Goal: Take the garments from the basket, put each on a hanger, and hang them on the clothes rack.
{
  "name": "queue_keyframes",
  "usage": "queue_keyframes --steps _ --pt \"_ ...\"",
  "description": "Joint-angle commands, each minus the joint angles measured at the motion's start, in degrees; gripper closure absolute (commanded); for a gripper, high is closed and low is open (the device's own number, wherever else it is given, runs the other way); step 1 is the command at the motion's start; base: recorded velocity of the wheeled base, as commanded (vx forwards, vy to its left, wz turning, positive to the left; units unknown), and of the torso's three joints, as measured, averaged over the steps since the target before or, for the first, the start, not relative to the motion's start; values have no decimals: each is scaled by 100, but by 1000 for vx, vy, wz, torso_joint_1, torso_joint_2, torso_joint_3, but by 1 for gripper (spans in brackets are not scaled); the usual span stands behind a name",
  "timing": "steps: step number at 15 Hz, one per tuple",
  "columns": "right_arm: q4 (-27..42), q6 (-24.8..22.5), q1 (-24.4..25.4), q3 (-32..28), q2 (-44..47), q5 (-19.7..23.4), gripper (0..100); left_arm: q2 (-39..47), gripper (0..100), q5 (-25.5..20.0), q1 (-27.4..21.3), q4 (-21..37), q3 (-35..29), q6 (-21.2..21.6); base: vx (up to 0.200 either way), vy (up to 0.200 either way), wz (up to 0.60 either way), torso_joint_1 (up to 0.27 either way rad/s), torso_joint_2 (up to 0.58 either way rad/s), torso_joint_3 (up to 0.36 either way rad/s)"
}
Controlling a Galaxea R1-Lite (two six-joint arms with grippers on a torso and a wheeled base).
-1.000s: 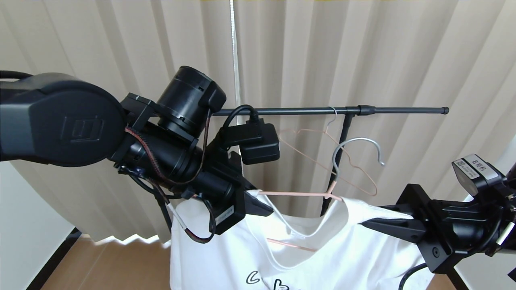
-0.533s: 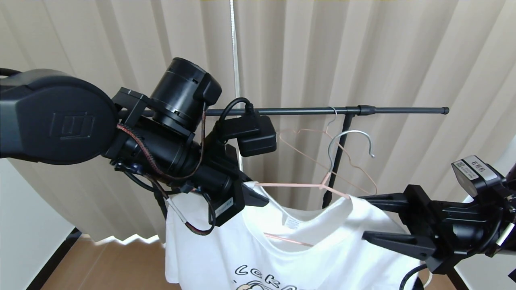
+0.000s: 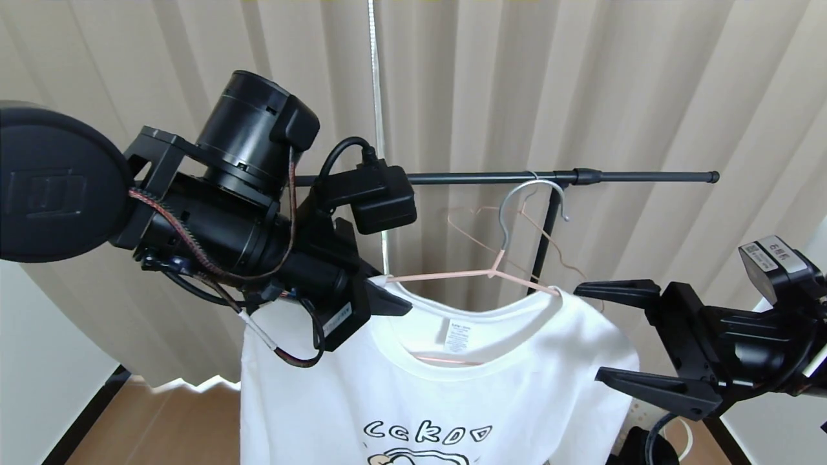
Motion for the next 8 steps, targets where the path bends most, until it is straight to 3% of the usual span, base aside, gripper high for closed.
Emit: queue_keyframes --steps 1,8 --pt "0 -25 -160 -54 132 -4 0 -386 100 14 130 -144 265 -24 0 0 0 0 0 0" --pt "0 -1071 -275 -80 1064 -31 0 -1150 100 453 297 -777 1100 -138 0 0 0 0 0 0"
